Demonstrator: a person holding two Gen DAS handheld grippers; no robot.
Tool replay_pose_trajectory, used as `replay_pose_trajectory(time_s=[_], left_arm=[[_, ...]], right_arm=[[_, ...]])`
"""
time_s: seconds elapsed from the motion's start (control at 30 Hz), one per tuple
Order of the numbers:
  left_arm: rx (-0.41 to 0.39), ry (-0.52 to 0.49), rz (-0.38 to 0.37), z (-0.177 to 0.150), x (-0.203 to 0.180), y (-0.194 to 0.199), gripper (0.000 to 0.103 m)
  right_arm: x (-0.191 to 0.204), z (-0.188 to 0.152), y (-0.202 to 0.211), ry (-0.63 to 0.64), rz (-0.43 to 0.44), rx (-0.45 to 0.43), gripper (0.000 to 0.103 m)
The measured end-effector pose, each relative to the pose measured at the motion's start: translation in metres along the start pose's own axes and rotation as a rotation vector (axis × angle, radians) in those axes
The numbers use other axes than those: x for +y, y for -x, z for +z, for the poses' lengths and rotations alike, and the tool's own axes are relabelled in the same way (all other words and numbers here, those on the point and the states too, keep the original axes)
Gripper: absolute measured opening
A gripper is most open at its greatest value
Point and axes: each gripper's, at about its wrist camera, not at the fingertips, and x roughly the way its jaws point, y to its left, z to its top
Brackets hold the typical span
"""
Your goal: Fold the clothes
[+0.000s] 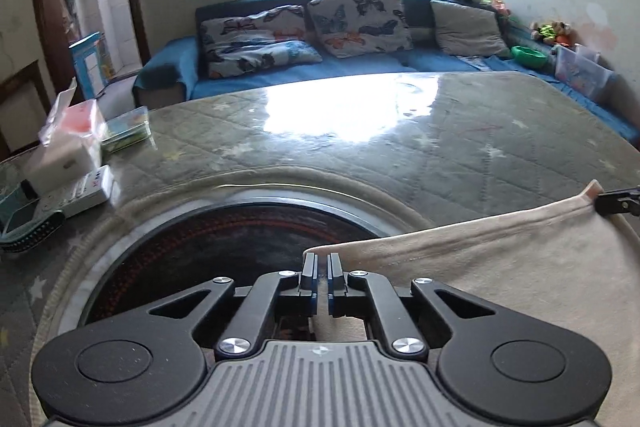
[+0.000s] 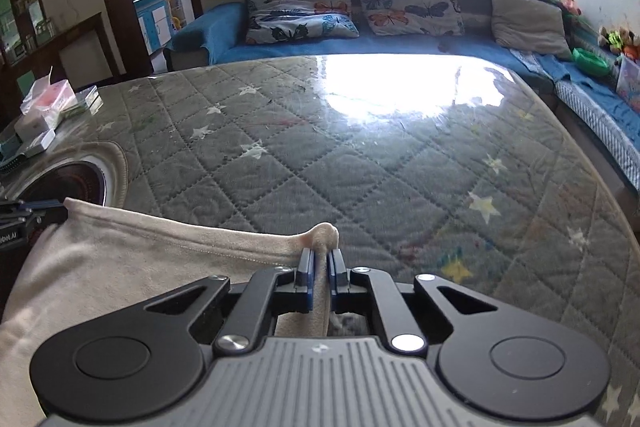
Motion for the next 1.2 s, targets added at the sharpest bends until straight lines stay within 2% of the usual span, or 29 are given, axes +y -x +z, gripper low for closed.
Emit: replay_pose_trajectory(time_s=[0.07,0.2,0.3,0.6,0.7,0.83,1.03,1.2], left_arm=[[-0.002,0.013,0.002,0.001,0.003,0.005,0.005],[-0.025,0.008,-0.035,-0.001,0.0,0.031,0.006],[-0.023,-0.017,-0.093,-0.01,-0.012,0.055,0.007],[0.002,-0.155,-0.293,-0.075,-0.061,0.12,0.007],[0.0,-0.187,-0.328,-0.092,-0.071,0.132,0.007],[-0.001,-0.234,-0.347,-0.107,-0.082,0.138,0.007],[-0.013,-0.272,-0.355,-0.11,-0.095,0.143,0.007],[-0.047,-0.304,-0.389,-0.109,-0.113,0.153,0.007]], right_arm=[[0.0,0.002,0.001,0.004,0.002,0.007,0.014],[0.007,-0.002,0.022,0.058,0.003,-0.012,0.015],[0.017,-0.016,0.049,0.114,0.063,0.005,0.015],[0.064,-0.08,0.112,0.309,0.204,0.068,0.016],[0.075,-0.101,0.127,0.365,0.224,0.08,0.024],[0.078,-0.124,0.136,0.392,0.192,0.098,0.025],[0.06,-0.14,0.16,0.318,0.174,0.065,0.025],[0.041,-0.158,0.168,0.281,0.131,0.09,0.025]])
